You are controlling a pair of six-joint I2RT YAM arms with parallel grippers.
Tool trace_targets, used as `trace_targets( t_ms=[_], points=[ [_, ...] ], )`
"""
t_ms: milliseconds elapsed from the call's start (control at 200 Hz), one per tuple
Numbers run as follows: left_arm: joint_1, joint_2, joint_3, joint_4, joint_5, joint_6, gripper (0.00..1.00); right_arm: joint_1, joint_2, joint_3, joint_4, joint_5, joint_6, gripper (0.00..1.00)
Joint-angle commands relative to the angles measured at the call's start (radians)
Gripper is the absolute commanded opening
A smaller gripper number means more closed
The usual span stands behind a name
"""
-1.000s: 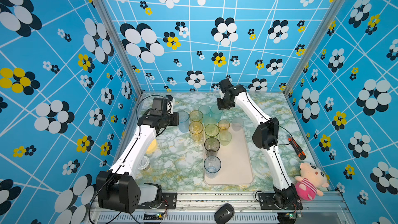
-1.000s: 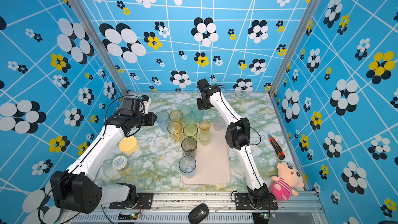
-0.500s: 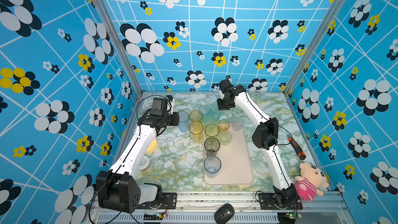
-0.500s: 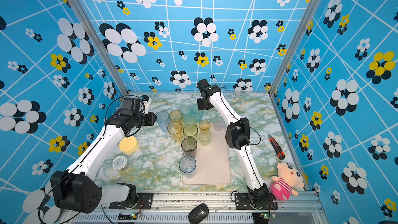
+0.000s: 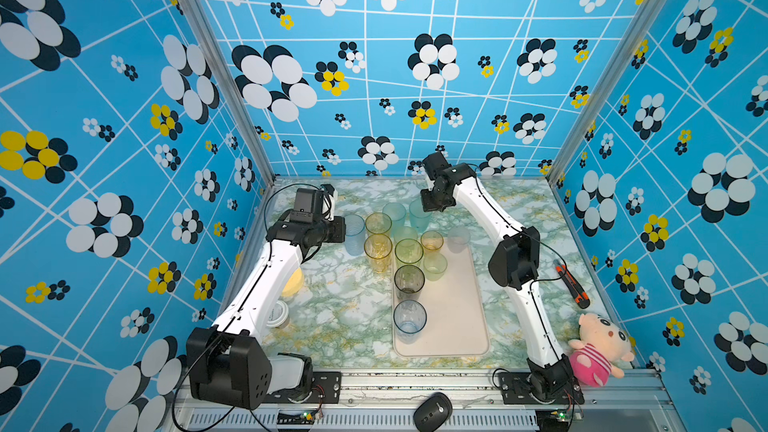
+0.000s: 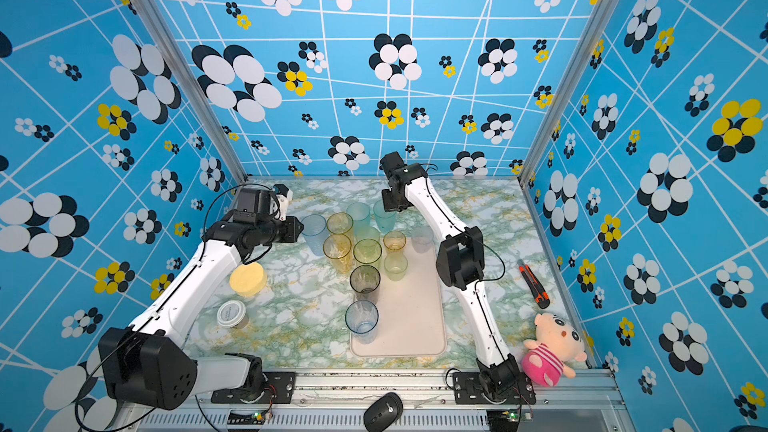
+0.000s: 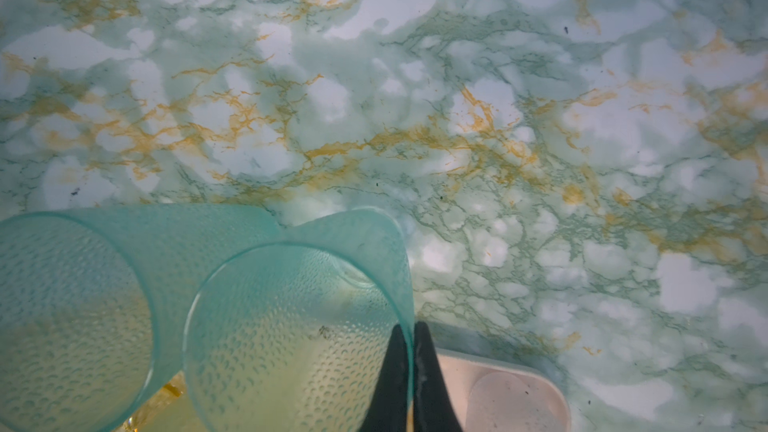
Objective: Place the glasses into the tray
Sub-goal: 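Close the right gripper on the teal dotted glass rim and lift, then carry the teal dotted glass with the right gripper over the tray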
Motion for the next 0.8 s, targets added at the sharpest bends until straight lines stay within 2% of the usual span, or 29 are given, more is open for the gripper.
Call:
trace_targets(
  t_ms=[0, 455, 795],
  points=[
    [0.006, 0.005, 0.008, 0.010, 0.021, 0.017, 0.29, -0.001, -0.086, -0.003, 0.030, 0.040, -0.011, 0.01],
    [0.007, -0.012, 0.007, -0.002, 0.020, 0.020, 0.29, -0.002, -0.245, -0.050, 0.007, 0.099, -0.042, 0.00],
    [0.004, -0.019, 0.020, -0.019, 0.022, 0.020, 0.29, -0.003, -0.648, -0.459, 0.070, 0.138, -0.065, 0.01]
  ],
)
